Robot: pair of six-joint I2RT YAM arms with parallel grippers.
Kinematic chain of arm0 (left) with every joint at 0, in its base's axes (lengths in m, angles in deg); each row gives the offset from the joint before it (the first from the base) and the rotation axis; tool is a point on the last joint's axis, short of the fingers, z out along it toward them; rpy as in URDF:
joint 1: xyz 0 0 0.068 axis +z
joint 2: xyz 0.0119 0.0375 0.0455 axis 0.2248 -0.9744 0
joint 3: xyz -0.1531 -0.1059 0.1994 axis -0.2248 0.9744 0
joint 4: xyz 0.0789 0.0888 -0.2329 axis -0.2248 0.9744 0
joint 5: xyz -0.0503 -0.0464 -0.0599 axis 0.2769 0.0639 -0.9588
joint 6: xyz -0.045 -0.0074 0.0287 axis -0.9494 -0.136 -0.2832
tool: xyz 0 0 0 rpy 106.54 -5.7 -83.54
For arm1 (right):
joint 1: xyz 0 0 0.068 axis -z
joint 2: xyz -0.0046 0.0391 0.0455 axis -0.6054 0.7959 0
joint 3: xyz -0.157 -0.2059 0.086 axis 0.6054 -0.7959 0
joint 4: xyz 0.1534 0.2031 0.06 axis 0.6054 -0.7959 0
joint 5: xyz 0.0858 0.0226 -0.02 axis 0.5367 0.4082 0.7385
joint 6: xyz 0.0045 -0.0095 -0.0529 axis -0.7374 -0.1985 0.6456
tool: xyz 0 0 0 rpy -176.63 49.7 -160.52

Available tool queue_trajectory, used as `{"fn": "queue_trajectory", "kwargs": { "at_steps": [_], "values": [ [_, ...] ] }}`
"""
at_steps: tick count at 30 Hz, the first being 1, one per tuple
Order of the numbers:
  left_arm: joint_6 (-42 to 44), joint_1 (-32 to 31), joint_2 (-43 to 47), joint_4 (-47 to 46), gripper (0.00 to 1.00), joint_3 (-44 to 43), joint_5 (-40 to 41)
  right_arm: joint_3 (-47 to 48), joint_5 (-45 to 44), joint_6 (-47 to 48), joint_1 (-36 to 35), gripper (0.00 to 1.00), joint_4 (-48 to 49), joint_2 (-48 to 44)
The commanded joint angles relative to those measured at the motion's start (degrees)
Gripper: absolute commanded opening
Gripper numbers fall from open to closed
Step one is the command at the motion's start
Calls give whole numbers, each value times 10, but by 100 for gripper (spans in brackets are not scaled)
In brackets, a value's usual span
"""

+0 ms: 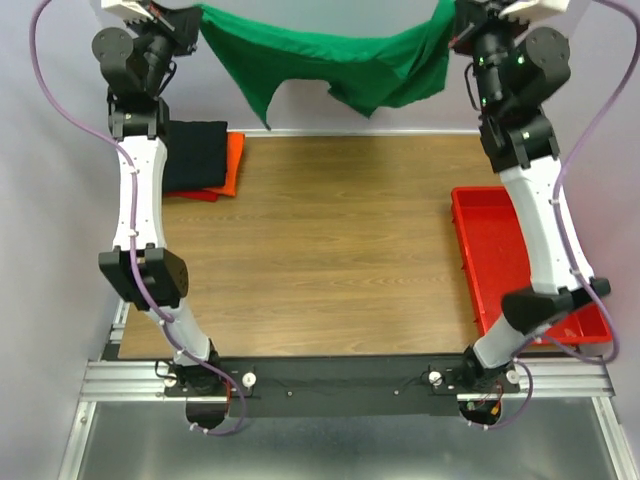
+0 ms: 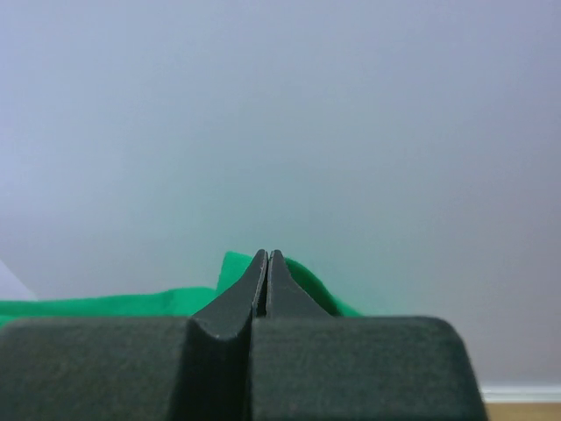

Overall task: Fold and stack the t-shirts
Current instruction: Flatten the tshirt out

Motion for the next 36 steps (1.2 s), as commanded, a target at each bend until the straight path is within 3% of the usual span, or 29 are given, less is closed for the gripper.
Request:
{"fn": "queue_trajectory", "kwargs": {
  "at_steps": [1,7,10,13,17,25,33,36],
  "values": [
    [14,3,14,-15,0,116,-28,-161,-39,-12,0,0,27,-46],
    [0,4,105,-89,0,442,-13,-494,-20,-106,0,0,39,-188],
    [-19,0,139,-109,0,550,6,-647,3,-162,-1,0,39,-242],
    [-60,-11,177,-108,0,707,41,-781,51,-226,-1,1,31,-316],
    [-84,-14,205,-104,0,821,90,-883,93,-264,-1,1,-15,-391],
    [-110,-13,322,-19,0,943,208,-941,109,-286,-1,0,-157,-486],
    [-110,-12,432,27,0,1004,227,-961,120,-317,-1,0,-247,-578],
    [-87,-12,422,7,0,987,221,-954,102,-310,-1,0,-248,-552]
  ]
}}
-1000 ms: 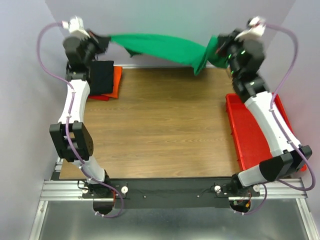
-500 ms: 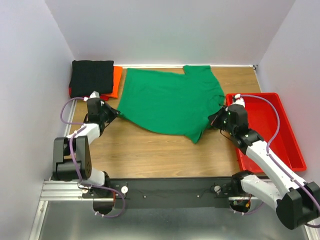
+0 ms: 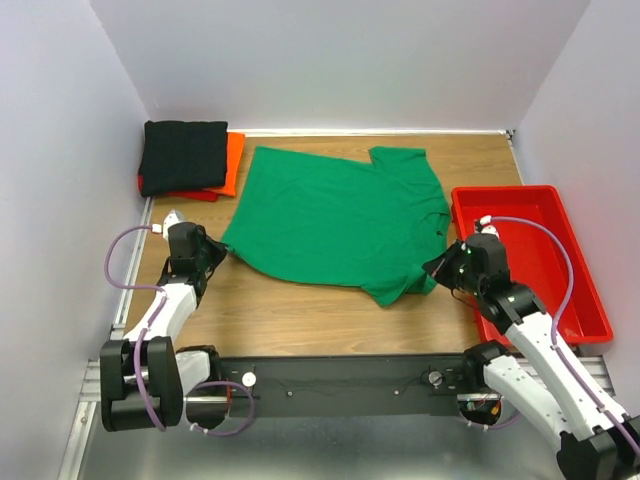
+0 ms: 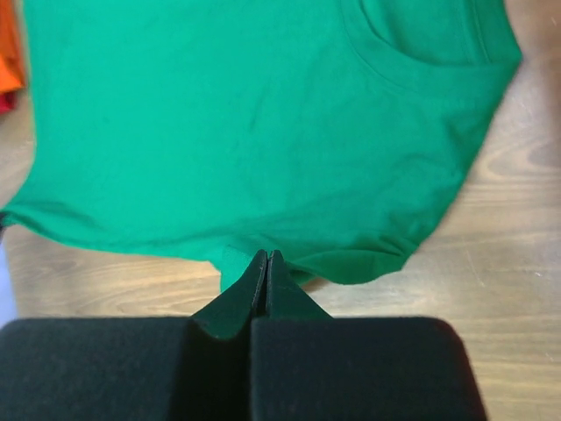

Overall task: Fold and stack the t-shirts
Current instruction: Fold the tshirt

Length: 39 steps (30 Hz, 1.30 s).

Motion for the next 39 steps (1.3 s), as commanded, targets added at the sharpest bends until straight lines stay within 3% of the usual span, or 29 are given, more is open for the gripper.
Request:
{"fn": "queue_trajectory", "kwargs": {
  "at_steps": [1,9,21,39],
  "values": [
    [23,2,-13,-14,2,-19,15,3,-9,-6,-1,0,-36,31],
    [36,-1,-157,-15,2,-126,-19,107,-97,39,-1,0,-8,160],
    [27,-11,-230,10,4,-213,-16,175,-132,67,0,0,39,275],
    [27,-37,-306,61,4,-302,15,213,-141,98,43,0,59,326]
  ]
}}
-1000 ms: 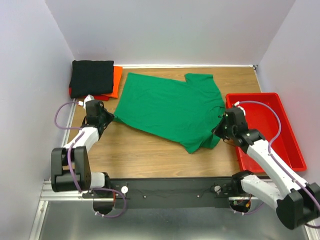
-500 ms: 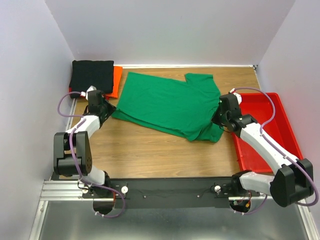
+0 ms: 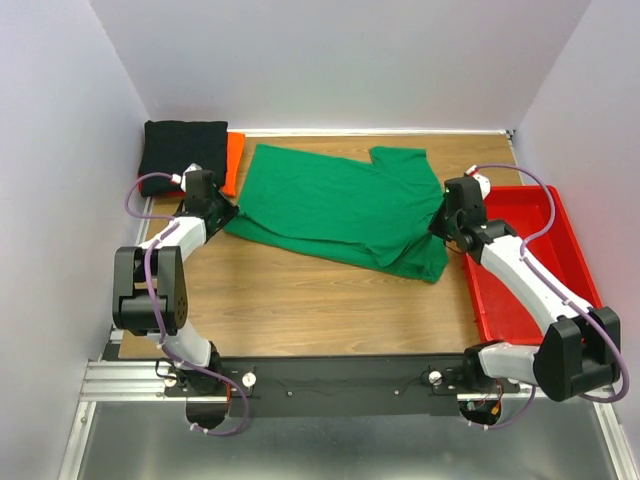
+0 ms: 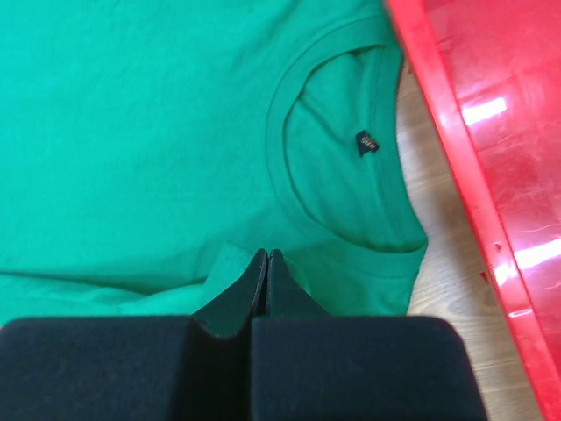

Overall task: Fold and stack the t-shirts
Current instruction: Fold the tshirt

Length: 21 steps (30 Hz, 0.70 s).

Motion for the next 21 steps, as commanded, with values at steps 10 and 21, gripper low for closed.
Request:
{"fn": "queue_trajectory", "kwargs": {
  "at_steps": [10,21],
  "values": [
    [16,-2,-47,32,4,-61,18,7,0,4,40,0,24,27],
    [24,-1,-86,34,4,-100,10,4,13,0,52,1,33,42]
  ]
}}
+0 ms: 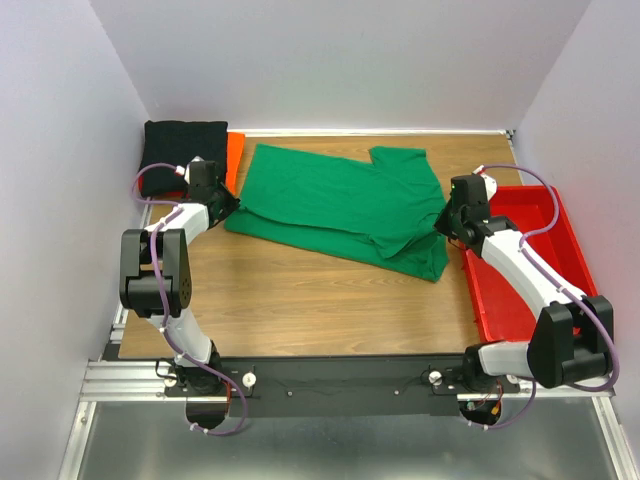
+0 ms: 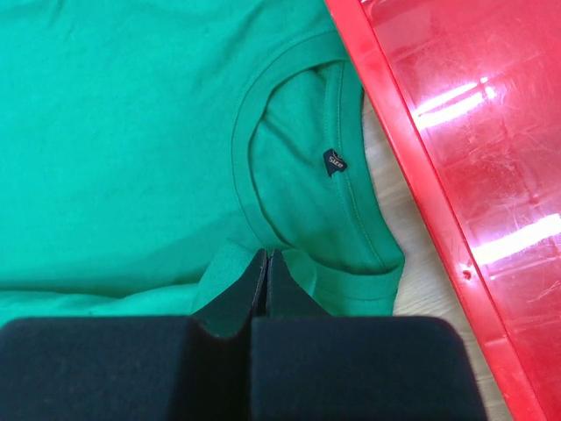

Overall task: Fold and stack the t-shirts
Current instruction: Fold the tshirt

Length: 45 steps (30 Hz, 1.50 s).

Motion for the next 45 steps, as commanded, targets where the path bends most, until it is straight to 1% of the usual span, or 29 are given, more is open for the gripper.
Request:
{"fn": "queue_trajectory", "kwargs": {
  "at_steps": [1,30,33,34,36,37,39,40,41,43,44,45],
  "values": [
    [11,-2,-16,1,4,-23,0,3,5,0,7,0,15,9],
    [28,-4,-85,4,4,-79,-9,-10,18,-4,24,0,33,45],
    [31,-4,-86,0,6,-79,-13,-11,18,-8,29,0,33,53],
    [34,-4,-85,-1,10,-79,-15,-10,21,-8,33,0,33,56],
    [37,-5,-83,-6,14,-82,-17,-8,25,-11,36,0,35,64],
    [40,-4,-83,-6,22,-83,-19,-5,27,-11,40,0,36,66],
    [42,-4,-79,-9,27,-84,-23,0,28,-14,43,0,38,77],
    [45,-4,-76,-9,35,-85,-23,8,27,-14,43,1,40,83],
    [48,-4,-75,-9,38,-87,-24,14,27,-16,45,1,40,89],
    [52,-4,-68,-5,43,-93,-28,26,36,-16,50,8,40,112],
    [54,-4,-64,-2,44,-96,-28,32,39,-17,50,12,41,119],
    [58,-4,-55,8,44,-99,-27,42,42,-17,51,25,40,126]
  ]
}}
